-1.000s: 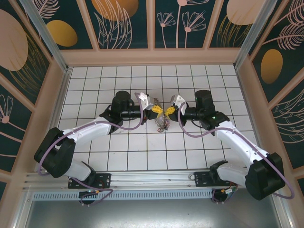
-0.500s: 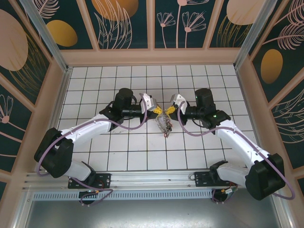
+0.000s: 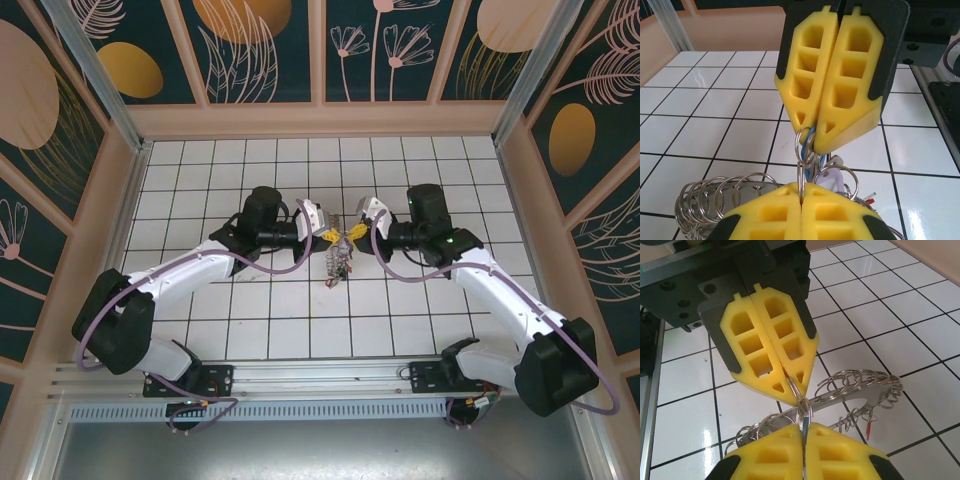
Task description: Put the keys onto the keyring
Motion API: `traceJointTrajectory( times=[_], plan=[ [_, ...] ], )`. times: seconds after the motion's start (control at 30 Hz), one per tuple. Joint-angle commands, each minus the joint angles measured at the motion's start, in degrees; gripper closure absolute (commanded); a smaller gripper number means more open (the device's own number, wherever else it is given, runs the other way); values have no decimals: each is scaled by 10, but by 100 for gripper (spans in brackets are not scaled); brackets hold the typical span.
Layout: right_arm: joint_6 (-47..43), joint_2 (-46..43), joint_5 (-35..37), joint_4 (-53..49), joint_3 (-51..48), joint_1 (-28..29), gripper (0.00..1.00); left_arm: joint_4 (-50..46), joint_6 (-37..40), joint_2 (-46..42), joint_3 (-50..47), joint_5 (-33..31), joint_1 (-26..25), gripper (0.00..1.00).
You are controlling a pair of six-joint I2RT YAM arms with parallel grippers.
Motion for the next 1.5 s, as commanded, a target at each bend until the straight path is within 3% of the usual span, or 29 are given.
traceJointTrajectory(
  times=[0.0, 0.13, 0.43, 0.63, 0.83, 1.07, 1.13, 1.27, 1.37, 1.47],
  plan=[
    [1, -5, -9, 24, 12, 5, 92, -13, 9, 9, 13, 0, -2, 100],
    [12, -26, 37, 29, -16, 4, 78, -39, 23, 14, 15, -15, -5, 100],
    [93, -121, 134, 118, -94, -25, 70, -120, 75, 52, 49, -63, -35, 100],
    [231, -148, 263, 154, -112, -72, 69, -208, 107, 143, 137, -119, -94, 100],
    [393, -121, 340, 91, -103, -145, 69, -257, 109, 255, 218, -158, -146, 100],
    [506, -84, 197, 52, -136, -290, 67, -223, 64, 293, 239, -138, -167, 100],
    [515, -84, 160, 66, -157, -309, 67, -216, 53, 294, 240, -127, -168, 94],
    [512, -58, 97, 61, -171, -311, 67, -189, 39, 274, 218, -94, -168, 77],
    [506, -17, 49, 53, -173, -297, 67, -144, 24, 236, 177, -71, -168, 74],
    [487, 21, 53, 38, -164, -252, 66, -82, -10, 187, 123, -71, -168, 74]
  ],
)
